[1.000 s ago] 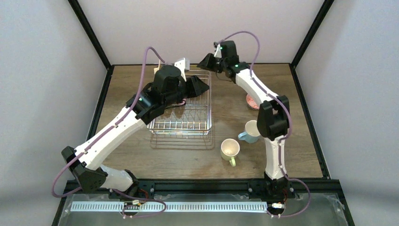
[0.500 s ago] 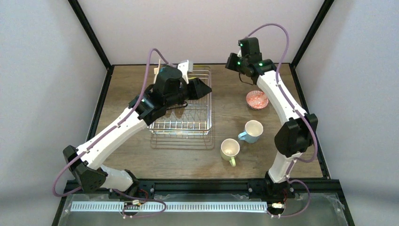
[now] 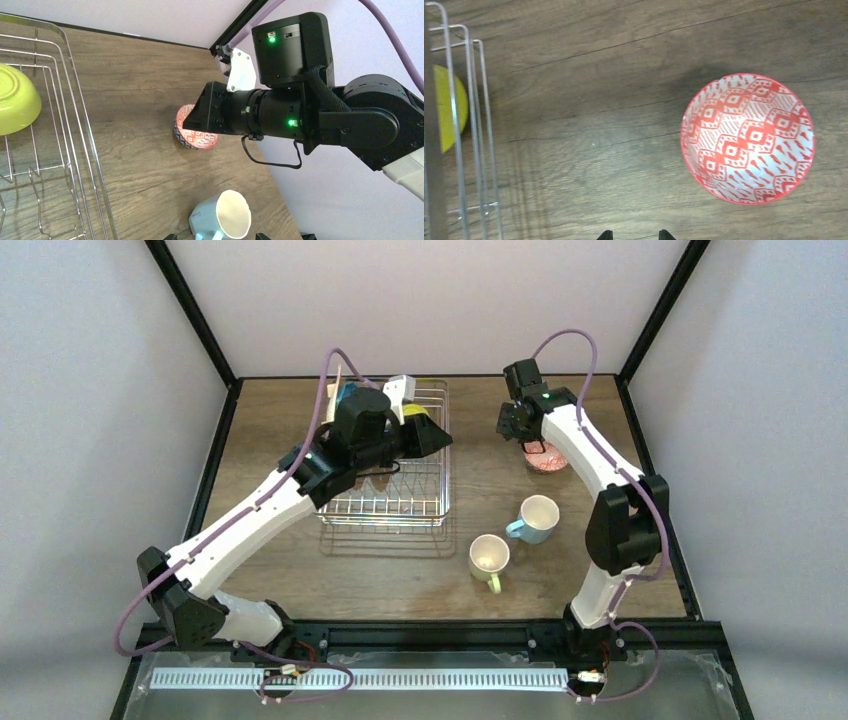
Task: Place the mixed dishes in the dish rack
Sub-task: Grab the bowl at the corner of the board.
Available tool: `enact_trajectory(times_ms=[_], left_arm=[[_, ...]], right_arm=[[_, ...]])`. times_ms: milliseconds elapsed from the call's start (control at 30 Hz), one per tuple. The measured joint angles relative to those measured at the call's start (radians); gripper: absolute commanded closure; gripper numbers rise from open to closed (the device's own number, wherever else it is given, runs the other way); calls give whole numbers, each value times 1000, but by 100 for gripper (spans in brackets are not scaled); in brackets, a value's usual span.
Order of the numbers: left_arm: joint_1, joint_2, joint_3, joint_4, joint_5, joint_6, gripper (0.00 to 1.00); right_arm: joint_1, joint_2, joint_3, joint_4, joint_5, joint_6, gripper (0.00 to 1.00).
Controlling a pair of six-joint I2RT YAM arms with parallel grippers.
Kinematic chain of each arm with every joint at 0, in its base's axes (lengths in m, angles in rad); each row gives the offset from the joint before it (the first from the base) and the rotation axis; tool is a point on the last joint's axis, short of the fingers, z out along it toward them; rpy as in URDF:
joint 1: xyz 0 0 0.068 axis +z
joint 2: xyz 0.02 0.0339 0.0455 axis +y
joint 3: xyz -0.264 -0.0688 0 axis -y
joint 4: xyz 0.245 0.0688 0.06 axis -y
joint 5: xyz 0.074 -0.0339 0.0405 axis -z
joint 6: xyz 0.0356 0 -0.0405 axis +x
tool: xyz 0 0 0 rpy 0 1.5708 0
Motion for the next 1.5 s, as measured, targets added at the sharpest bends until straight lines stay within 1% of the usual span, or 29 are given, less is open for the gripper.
enact_trajectory(times_ms=[300,500,767,833,867,933,1500], left_arm=[[0,0,0,0,2,15,11],[0,-10,-18,2,9,15,11],[0,-15,-42,11,12,6,11],[0,-15,-42,19,12,2,11],[0,-15,-42,23,12,-1,11],[0,-15,-42,27,12,-3,11],[0,11,-41,39,-2,-5,11]], right_arm=[[-2,64,-18,-36,91,3,47],[-14,94,-68,-37,111,3,47],[-44,101,-73,-19,127,-9,46],[-46,111,-72,-10,127,-17,46],[-46,118,-71,-9,127,-23,43],[-46,137,-63,-7,127,-32,40],[-83,243,29,25,121,-98,40]])
